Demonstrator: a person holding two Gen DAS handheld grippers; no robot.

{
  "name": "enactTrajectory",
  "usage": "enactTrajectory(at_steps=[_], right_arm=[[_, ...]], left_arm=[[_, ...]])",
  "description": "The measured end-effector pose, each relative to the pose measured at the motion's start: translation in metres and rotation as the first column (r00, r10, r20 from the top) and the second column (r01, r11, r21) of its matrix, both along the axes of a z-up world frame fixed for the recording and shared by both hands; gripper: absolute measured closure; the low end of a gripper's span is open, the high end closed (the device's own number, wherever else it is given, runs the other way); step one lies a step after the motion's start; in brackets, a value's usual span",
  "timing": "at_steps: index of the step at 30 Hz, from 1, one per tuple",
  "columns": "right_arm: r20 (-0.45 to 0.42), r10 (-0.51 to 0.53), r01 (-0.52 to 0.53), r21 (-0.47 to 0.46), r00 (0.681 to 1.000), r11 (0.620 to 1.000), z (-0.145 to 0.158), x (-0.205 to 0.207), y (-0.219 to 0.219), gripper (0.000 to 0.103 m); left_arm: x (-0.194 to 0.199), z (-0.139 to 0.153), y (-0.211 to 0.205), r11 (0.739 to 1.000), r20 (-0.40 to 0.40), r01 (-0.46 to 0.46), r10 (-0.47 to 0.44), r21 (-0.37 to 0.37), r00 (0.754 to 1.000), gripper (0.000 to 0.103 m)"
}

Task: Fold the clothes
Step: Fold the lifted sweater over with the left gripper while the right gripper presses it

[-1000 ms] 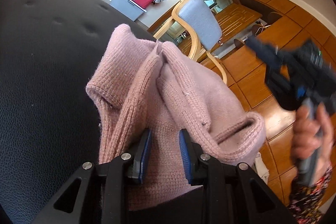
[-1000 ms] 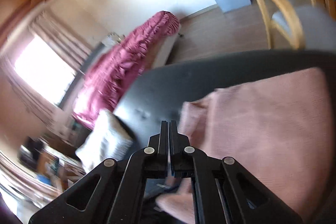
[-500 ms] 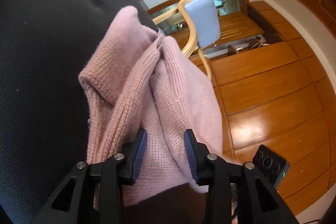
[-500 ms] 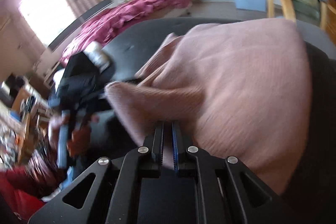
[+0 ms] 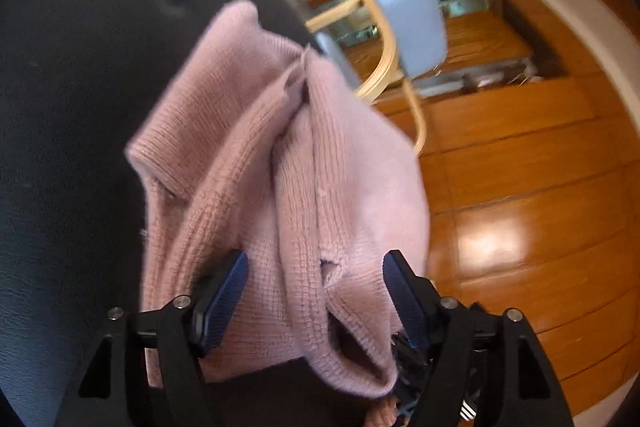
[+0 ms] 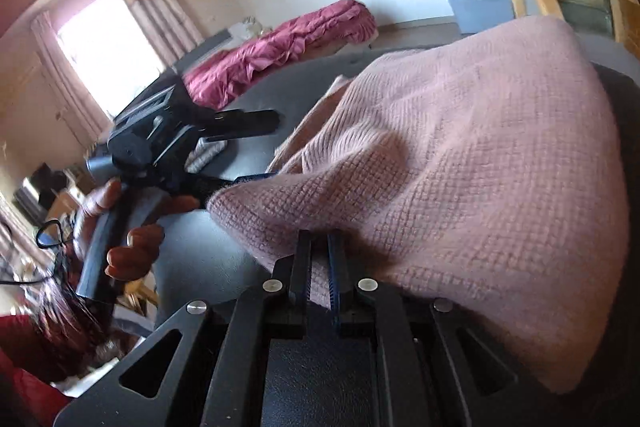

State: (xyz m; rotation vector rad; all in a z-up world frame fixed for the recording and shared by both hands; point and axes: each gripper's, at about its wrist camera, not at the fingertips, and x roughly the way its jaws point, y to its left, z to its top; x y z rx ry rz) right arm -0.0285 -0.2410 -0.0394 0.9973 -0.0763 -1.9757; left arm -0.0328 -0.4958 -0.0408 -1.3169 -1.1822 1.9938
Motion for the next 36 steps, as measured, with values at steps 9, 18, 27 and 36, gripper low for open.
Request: enactTrajectory(at_steps=[9,18,27,36], right_arm=[[-0.058,0.126,-0.118,0.119,0.990,0.986,-0.009,0.026,-0.026,0.095],[0.047,0.096,-0.100,0.092,0.994,0.991,-0.022,0.019,-0.017,0.095],[0.094,0.083,-0.088,0.042,0.992,0.995,-0.025,0.014,-0.006,0.095],[0.008,-0.029,0.030,-0.067,1.000,0.997,-0.002,0.020,0.031,0.095]], left_arm=[[-0.023,0.016,0.043,0.977,0.064,0.072,-0.061,-0.202,0.996,0.018],[-0.006,0.041,0.071,0.875,-0.011,0.049,-0.062,-0.482,0.998,0.040],[-0.014,0.051,0.082,0.854,-0.012,0.104,-0.128,-0.510,0.992,0.041],[-0.008,0.063,0.066,0.921,-0.154,0.052,-0.120,-0.386,0.981,0.087]])
